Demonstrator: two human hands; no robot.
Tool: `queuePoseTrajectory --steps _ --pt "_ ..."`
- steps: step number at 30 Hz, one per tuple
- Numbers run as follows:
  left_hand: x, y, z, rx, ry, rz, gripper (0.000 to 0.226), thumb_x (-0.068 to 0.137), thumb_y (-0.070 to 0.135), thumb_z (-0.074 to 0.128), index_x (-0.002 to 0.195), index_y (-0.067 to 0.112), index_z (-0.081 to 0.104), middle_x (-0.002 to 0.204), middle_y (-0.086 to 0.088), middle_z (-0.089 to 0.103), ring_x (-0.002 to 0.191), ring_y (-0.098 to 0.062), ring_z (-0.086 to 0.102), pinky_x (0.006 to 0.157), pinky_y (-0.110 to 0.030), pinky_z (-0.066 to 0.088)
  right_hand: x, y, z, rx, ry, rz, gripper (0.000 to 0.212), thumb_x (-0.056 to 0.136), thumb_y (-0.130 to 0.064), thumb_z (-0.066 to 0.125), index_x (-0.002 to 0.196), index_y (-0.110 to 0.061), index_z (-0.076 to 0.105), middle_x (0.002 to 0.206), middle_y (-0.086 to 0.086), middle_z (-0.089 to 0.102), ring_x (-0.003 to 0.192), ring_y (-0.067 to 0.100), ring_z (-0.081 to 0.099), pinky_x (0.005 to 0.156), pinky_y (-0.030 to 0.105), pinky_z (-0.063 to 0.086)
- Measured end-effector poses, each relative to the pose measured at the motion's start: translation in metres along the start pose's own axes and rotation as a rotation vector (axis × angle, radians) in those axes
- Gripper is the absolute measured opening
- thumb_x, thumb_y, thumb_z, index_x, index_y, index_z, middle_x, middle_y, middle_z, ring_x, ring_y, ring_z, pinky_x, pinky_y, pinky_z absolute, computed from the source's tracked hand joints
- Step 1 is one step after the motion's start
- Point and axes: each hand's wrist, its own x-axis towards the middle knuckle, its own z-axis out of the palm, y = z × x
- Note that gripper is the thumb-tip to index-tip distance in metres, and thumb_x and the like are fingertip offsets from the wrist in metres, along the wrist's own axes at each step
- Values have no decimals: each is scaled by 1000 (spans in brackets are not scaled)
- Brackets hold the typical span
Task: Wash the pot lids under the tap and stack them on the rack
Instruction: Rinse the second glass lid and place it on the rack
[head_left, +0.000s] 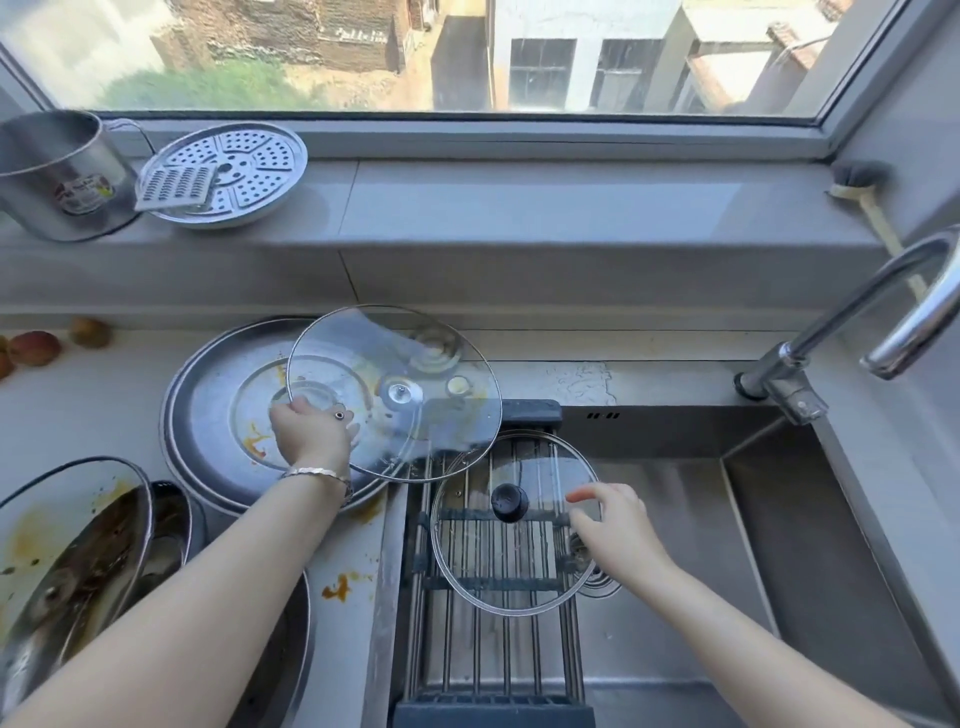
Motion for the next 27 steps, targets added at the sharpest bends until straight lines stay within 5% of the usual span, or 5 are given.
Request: queuePoseTrajectory --steps 5,10,16,21,27 --pt "10 -3 -6 -277 -92 44 27 100 26 30 82 11 44 87 -18 60 76 -27 61 77 -41 56 0 -15 -15 564 -10 108 43 99 -39 35 123 -7 52 116 12 58 102 25 58 85 29 45" --pt "-50 7 -9 -315 -345 208 33 103 19 27 74 11 40 69 -12 59 47 -11 63 42 -23 52 -11 -15 -63 1363 -90 122 65 91 -64 17 113 -14 52 99 22 67 88 36 68 68 40 58" --pt "-113 -18 15 -363 -520 5 35 102 30 29 79 9 46 75 -15 62 51 -13 64 46 -24 53 -26 33 -98 1224 127 133 53 98 -51 18 99 -15 57 71 11 72 63 23 71 57 32 57" --pt "-147 -42 45 -247 -688 -335 63 87 66 35 91 9 62 86 -16 71 69 -24 70 53 -31 55 -37 83 -127 1178 174 173 52 98 -50 21 95 -14 58 76 16 68 57 23 70 47 26 55" --pt "-195 -68 83 -248 -730 -464 65 86 65 38 95 5 61 70 -13 73 62 -24 72 58 -31 57 -37 148 -164 1103 74 244 52 99 -48 20 97 -13 57 82 17 68 59 23 70 52 29 58"
